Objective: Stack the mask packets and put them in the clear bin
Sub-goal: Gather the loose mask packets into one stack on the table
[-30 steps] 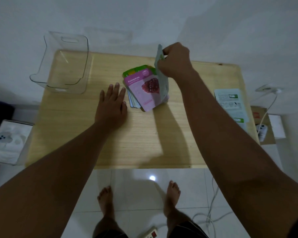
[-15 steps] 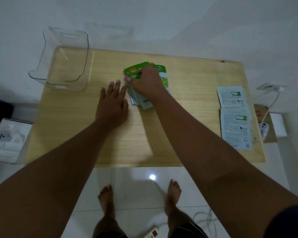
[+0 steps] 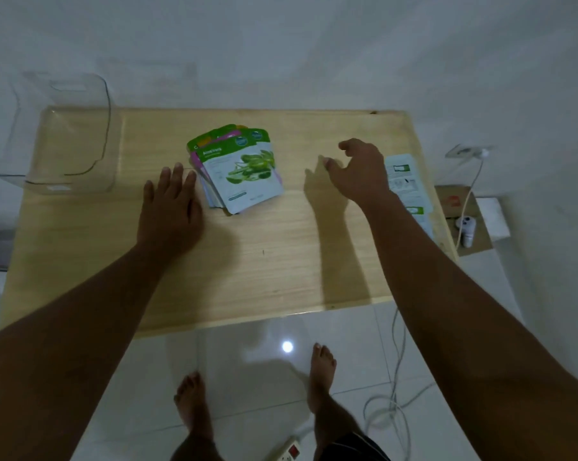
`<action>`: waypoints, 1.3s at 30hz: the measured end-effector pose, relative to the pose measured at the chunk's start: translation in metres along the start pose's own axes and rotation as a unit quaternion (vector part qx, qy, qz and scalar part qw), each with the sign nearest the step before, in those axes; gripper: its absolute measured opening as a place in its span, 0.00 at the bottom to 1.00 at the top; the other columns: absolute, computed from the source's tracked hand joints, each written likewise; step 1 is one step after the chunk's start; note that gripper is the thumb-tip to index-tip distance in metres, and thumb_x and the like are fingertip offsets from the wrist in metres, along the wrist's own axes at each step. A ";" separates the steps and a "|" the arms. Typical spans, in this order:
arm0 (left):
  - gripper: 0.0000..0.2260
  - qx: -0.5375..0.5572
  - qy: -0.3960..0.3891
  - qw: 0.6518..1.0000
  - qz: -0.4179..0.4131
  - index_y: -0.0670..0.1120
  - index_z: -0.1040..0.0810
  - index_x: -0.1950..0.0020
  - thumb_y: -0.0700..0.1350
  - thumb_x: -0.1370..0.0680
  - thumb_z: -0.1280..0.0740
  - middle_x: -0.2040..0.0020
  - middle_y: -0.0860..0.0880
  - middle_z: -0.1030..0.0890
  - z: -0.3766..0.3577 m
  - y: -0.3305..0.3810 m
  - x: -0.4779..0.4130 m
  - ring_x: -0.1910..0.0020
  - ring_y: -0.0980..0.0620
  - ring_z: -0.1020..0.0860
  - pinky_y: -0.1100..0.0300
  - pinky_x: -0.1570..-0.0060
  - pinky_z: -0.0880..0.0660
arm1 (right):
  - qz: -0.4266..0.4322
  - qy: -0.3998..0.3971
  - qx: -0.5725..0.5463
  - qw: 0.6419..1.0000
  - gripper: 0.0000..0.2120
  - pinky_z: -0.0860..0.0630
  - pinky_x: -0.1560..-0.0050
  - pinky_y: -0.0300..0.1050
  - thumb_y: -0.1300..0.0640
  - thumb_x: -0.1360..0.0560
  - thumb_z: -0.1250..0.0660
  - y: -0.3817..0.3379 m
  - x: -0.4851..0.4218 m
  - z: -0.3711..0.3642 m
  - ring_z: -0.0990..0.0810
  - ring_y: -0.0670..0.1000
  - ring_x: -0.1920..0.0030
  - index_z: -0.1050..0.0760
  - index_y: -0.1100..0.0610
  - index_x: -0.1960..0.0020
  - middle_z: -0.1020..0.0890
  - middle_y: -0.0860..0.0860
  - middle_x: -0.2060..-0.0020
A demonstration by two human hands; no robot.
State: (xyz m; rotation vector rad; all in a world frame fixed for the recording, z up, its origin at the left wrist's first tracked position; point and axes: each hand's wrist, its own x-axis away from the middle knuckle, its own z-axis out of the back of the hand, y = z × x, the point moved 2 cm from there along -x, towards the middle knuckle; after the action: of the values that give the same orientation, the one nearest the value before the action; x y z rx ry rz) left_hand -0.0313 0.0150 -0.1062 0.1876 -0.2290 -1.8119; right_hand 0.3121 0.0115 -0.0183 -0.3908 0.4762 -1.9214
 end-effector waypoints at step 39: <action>0.27 -0.005 0.021 0.999 -0.025 0.40 0.34 0.24 0.50 0.21 0.48 0.23 0.36 0.35 -0.002 0.008 -0.002 0.24 0.34 0.38 0.37 0.29 0.44 | -0.031 0.140 -0.089 0.986 0.11 0.32 0.67 0.33 0.51 0.26 0.32 0.056 -0.025 0.075 0.21 0.49 0.59 0.23 0.59 0.54 0.19 0.52 0.58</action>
State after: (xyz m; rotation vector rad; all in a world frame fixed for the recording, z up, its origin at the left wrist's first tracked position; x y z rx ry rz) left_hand -0.0233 0.0146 -0.1062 0.2264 -0.1869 -1.8573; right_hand 0.4021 0.0035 0.0179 -0.2527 0.8336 -2.0095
